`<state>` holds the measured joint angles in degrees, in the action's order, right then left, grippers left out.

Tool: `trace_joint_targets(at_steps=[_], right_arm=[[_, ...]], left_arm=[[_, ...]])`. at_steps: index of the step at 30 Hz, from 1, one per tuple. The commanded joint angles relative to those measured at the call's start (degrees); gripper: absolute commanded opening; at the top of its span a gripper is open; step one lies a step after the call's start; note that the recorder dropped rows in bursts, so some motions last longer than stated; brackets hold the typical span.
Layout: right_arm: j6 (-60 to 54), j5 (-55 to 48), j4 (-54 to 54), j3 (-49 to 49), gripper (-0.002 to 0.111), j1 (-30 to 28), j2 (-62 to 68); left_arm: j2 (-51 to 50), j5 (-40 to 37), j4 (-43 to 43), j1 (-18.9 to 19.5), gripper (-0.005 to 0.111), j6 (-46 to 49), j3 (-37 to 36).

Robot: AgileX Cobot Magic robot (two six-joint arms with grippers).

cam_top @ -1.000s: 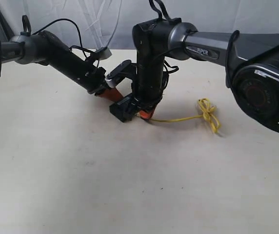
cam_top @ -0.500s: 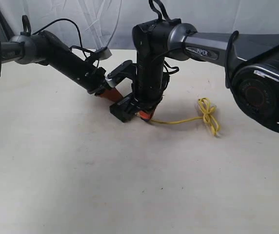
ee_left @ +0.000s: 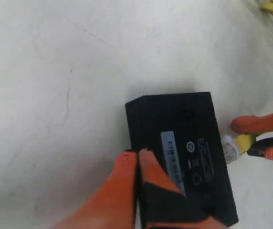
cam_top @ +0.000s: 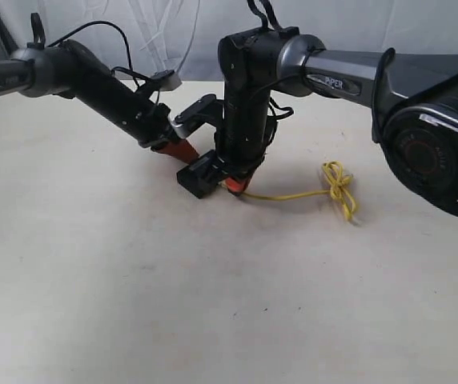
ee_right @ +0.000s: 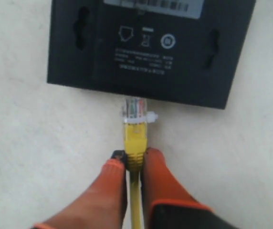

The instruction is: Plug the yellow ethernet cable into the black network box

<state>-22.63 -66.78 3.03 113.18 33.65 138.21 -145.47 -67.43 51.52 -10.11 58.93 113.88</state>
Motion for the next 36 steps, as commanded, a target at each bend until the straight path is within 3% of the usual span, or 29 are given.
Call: trace_joint_targets(at_steps=[1, 17, 28, 36], right_arm=[[1.0, 2.0, -0.4, 0.3, -0.001, -0.3, 0.1], [-4.6, -3.2, 1.4, 0.1, -0.001, -3.1, -3.7], [-4.8, -3.2, 3.7, 0.1, -0.001, -4.2, -2.8], [-4.3, -3.2, 3.6, 0.1, -0.001, -4.2, -1.7]], left_arm=[[1.3, -1.0, 2.3, -0.4, 0.0, 0.1, -1.5], [1.8, -0.8, 4.1, 1.9, 0.0, -0.1, -1.6], [1.8, 3.4, -1.2, 2.0, 0.0, -9.4, -1.6], [1.8, 4.4, -0.9, 1.3, 0.0, -9.4, -1.6]])
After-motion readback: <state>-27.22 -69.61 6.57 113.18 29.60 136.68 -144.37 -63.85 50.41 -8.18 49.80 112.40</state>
